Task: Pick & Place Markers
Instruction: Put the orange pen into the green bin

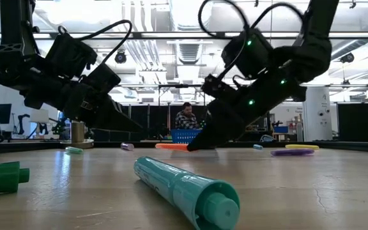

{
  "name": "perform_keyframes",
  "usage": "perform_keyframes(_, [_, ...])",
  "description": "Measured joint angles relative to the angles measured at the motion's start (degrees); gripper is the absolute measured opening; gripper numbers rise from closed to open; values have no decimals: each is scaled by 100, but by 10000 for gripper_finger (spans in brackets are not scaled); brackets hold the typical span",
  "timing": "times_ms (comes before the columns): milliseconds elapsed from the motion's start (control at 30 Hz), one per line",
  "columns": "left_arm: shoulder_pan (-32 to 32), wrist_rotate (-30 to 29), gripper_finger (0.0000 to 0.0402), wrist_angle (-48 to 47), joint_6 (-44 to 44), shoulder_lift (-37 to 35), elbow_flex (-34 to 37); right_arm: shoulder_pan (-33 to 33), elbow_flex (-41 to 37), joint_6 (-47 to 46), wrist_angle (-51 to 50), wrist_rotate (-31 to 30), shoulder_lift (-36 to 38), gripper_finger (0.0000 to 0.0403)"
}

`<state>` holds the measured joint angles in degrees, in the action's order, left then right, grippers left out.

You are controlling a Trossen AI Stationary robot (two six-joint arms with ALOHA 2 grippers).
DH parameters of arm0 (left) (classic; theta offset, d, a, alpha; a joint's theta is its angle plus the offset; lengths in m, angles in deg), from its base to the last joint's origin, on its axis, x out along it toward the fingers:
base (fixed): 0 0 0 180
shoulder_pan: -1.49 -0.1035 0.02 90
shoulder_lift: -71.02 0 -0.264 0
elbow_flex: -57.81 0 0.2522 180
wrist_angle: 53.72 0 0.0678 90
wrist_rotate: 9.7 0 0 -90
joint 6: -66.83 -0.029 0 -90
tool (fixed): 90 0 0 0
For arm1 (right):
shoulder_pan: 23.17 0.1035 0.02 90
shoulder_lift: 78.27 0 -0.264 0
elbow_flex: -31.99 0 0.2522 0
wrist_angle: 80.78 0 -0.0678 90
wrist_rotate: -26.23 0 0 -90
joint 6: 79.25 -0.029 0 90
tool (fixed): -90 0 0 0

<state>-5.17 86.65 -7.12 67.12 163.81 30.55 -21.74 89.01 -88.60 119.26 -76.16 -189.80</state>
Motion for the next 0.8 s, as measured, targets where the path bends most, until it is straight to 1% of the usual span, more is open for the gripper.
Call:
perform_keyframes(133, [-1,0,0,0,0,0,0,324,4,29,21,-131,48,51])
perform_keyframes(267, [-2,0,0,0,-1,0,0,522,6,97,83,-131,84,52])
perform_keyframes(433, [0,0,0,0,-1,0,0,652,17,224,103,-130,84,52])
perform_keyframes(633, [-1,0,0,-2,-1,0,0,728,17,265,-363,-131,284,52])
perform_keyframes(800, [-1,0,0,-1,-2,-2,-6,786,15,320,-348,-133,351,52])
